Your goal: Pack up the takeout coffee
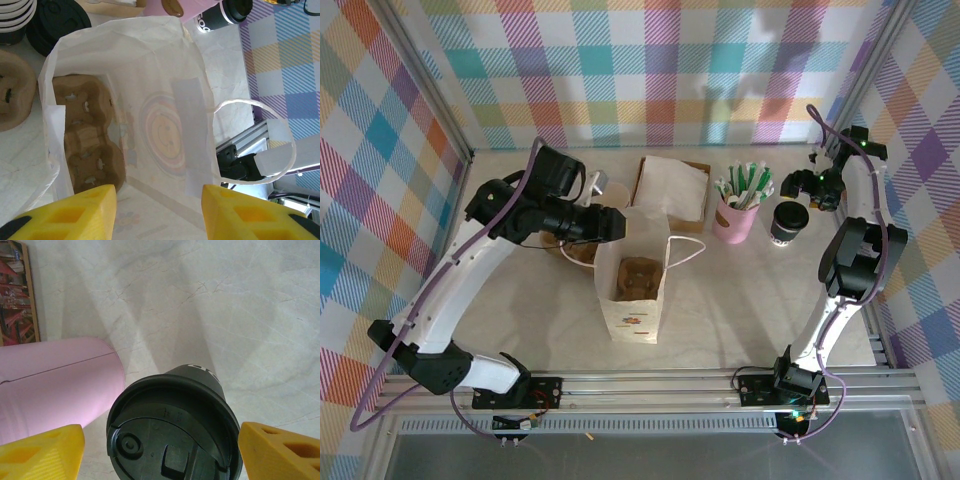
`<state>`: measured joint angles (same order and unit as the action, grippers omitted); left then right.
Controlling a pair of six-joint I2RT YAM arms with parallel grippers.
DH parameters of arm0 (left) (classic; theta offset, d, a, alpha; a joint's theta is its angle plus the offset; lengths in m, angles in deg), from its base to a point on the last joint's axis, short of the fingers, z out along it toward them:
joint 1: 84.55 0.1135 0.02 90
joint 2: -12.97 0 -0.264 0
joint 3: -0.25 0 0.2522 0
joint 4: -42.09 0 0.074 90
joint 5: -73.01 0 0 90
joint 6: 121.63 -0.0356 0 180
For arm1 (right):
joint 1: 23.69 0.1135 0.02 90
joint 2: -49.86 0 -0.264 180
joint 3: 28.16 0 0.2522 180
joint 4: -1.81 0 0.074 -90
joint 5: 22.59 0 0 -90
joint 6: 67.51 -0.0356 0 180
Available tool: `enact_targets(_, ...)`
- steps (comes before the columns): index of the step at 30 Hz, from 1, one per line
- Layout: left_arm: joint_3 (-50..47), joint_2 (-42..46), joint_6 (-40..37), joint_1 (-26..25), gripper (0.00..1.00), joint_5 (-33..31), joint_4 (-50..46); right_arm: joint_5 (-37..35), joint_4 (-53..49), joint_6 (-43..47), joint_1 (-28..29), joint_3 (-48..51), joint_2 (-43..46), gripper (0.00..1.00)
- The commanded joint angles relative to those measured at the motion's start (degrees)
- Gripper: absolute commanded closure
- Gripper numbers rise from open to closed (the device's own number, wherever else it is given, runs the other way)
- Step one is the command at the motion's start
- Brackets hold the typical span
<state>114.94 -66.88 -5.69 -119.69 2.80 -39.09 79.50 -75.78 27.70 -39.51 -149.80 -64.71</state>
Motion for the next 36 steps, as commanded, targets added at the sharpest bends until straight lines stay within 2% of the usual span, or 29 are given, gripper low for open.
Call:
enact_targets(1, 2.38, 1.08, 0.44, 0.48, 0.52, -0.79, -0.43, -0.94, -2.37, 0.85, 1.44, -1.32, -1.01, 0.20)
enact_targets(14, 3.93, 1.04, -0.15, 0.51, 0.52, -1.86, -1.41, -9.19, -5.06, -1.04, 4.77, -1.31, -1.67, 0.16)
enact_targets(25, 3.75, 1.27, -0.98, 0.51, 0.52, -1.60, -1.29, -11.66, -5.66, -0.89, 5.46, 1.67, 0.63, 0.13)
enact_targets(29, 3.99, 1.20, -1.55, 0.51, 0.51, -1.41, -1.57, -12.25, -5.58, -1.00, 6.26, 2.01, 0.68, 0.15)
enact_targets(36, 4.24, 0.79, -2.19, 0.70, 0.50, -1.25, -1.44, -13.94, -5.99, -1.97, 7.27, 1.71, 0.13, 0.24)
